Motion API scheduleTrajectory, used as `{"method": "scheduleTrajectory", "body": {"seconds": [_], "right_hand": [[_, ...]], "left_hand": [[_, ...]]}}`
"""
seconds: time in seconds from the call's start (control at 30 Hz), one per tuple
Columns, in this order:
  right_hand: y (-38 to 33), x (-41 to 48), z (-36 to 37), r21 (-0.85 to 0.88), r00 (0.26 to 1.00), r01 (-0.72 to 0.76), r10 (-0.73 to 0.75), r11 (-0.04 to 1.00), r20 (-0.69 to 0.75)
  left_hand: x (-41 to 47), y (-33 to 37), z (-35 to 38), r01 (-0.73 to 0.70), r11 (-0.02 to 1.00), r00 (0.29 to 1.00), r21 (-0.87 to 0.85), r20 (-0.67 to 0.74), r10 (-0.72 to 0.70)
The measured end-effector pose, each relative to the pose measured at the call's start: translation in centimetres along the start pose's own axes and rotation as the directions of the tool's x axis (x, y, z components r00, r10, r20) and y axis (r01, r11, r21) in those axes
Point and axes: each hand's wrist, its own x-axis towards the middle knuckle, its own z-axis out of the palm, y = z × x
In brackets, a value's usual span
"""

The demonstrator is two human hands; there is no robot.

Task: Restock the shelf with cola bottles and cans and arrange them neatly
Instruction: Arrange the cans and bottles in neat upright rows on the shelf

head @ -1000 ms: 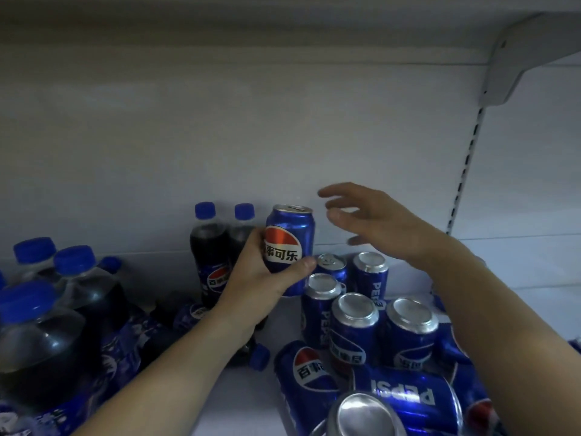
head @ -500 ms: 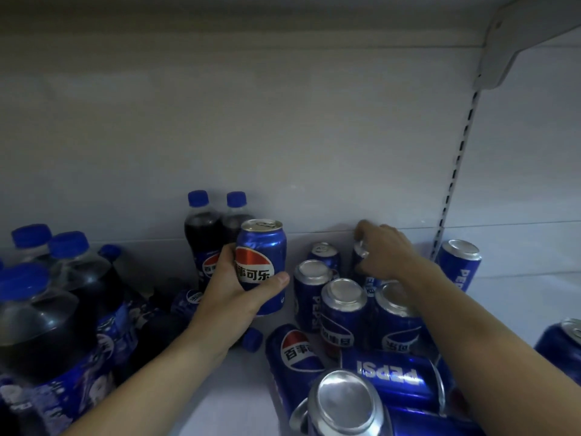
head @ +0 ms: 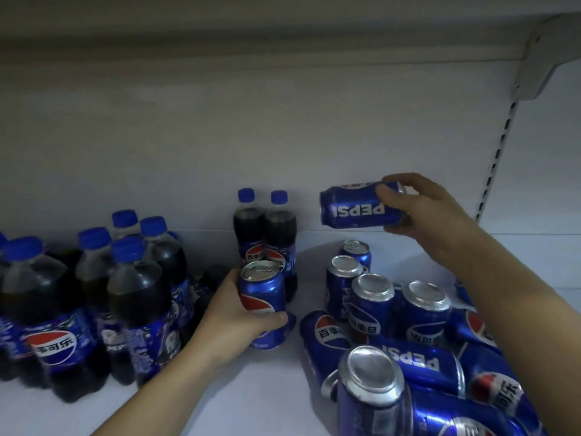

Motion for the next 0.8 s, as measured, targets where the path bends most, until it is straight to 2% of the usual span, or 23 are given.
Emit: {"method": "scheduleTrajectory", "body": {"seconds": [0.17,0.33,0.47,0.57,0.63,0.7,0.73,0.8], "right_hand": [[1.0,-1.7,2.2,0.268,0.974,-0.215,0.187,0.939,0.128],[1.5,-3.8,4.0,0.352,0.943,-0.32,0.257,0.88,0.213],[2.0,-4.8,5.7,0.464,0.926,-0.363,0.256,0.808,0.279],[1.8,-5.0,6.2,0.466,0.912,-0.339,0.163,0.817,0.377],[1.7,-5.1,6.5,0.424,0.904,-0.287,0.098,0.859,0.415],[1.9,-5.4,7.4,0.378,0.916,-0.223,0.061,0.898,0.396],[2.1,-5.6,8.1,0.371,0.928,-0.191,0.044,0.909,0.37],[2.4,-6.3,9.5,0.378,0.946,-0.129,-0.001,0.917,0.325]], "left_hand": [[-1.3,-1.6,-0.8,-0.007,0.994,1.0,0.107,0.002,0.006],[-2.0,-2.2,-0.5,-0.108,0.955,0.994,0.275,0.03,0.103],[-1.8,-2.3,-0.7,-0.1,0.956,0.995,0.276,0.026,0.096],[-1.6,-1.6,-1.0,-0.154,0.943,0.988,0.296,0.036,0.15],[-1.9,-0.2,-1.4,-0.286,0.924,0.952,0.252,-0.038,0.305],[-2.6,2.2,-1.8,-0.457,0.88,0.881,0.13,-0.073,0.468],[-3.0,3.3,-1.9,-0.5,0.865,0.864,0.031,-0.056,0.501],[-3.4,4.9,-1.6,-0.496,0.853,0.863,-0.162,0.02,0.505]]}}
